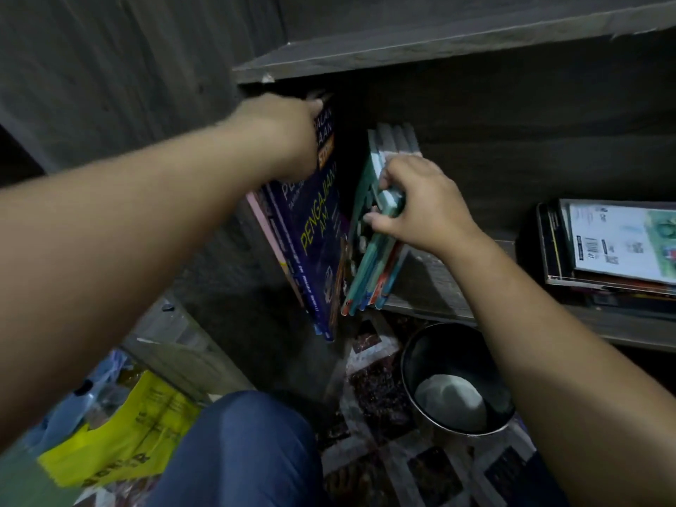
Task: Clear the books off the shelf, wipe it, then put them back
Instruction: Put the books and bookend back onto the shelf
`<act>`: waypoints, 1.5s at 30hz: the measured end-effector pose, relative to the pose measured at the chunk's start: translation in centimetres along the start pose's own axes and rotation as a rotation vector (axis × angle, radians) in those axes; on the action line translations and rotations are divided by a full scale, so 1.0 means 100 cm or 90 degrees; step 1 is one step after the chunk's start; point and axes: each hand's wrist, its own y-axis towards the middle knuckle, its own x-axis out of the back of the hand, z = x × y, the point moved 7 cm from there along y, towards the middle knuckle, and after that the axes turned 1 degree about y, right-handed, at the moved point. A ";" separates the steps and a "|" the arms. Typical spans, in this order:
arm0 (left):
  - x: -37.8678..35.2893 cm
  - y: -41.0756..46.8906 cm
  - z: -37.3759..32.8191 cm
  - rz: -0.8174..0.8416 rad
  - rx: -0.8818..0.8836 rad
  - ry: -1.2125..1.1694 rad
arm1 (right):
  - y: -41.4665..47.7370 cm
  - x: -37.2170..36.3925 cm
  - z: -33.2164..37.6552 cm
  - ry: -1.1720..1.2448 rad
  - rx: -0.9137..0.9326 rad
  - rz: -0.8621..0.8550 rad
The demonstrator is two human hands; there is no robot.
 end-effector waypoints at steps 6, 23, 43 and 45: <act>-0.039 0.015 -0.018 -0.039 0.053 -0.182 | -0.008 -0.006 -0.003 0.175 0.004 -0.011; -0.074 -0.039 0.026 -0.188 -0.140 -0.170 | -0.042 -0.102 -0.035 0.298 -0.275 0.284; -0.114 -0.065 0.018 -0.312 0.081 -0.222 | -0.016 -0.081 -0.014 0.091 -0.235 0.312; -0.115 -0.071 0.020 -0.322 0.085 -0.231 | -0.013 -0.077 -0.013 0.149 -0.249 0.324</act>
